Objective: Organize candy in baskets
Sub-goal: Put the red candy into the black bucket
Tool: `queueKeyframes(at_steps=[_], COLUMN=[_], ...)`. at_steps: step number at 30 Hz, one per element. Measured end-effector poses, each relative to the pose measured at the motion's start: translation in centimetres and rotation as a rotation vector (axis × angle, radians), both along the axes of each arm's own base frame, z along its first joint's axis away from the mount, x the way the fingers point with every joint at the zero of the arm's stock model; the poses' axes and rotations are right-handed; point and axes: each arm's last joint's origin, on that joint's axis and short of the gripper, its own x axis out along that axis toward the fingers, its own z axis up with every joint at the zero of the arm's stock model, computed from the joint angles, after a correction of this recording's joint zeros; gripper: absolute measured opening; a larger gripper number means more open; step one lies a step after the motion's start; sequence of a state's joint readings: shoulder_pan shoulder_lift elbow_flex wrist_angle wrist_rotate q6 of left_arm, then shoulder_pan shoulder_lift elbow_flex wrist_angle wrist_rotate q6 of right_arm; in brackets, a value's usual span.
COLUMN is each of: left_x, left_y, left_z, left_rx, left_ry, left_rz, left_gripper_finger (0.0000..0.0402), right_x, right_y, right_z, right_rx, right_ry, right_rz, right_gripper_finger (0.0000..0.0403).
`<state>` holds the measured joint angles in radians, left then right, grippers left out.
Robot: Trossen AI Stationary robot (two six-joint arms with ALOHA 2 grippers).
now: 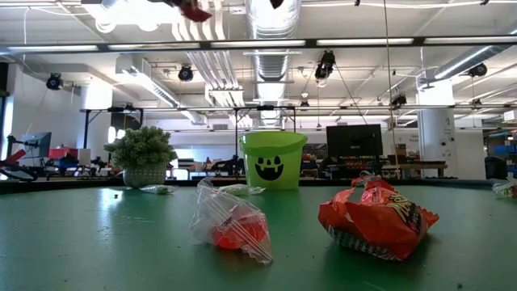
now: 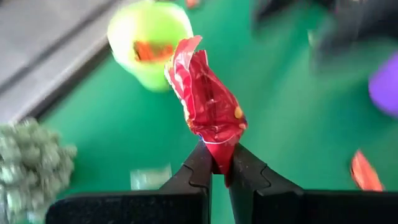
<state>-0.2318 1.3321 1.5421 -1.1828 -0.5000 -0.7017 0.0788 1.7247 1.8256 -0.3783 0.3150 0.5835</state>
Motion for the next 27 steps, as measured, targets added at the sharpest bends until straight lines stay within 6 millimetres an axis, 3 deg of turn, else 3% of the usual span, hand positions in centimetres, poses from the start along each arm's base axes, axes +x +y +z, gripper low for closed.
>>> queueKeyframes(at_steps=[14, 27], left_x=[-2.9, -5.6], left_y=[-3.6, -8.4], left_z=[-0.8, -1.3], left_rx=[-0.519, -0.754], left_ry=[0.319, 0.535], left_rz=[-0.391, -0.506], left_gripper_finger=[0.0004, 0.0004], right_x=[-6.3, -7.8], right_y=[0.4, 0.3], right_z=[3.3, 4.0], right_rx=[-0.005, -0.009], right_ry=[0.142, 0.175], right_rz=[0.059, 0.060], right_gripper_finger=[0.0151, 0.0151])
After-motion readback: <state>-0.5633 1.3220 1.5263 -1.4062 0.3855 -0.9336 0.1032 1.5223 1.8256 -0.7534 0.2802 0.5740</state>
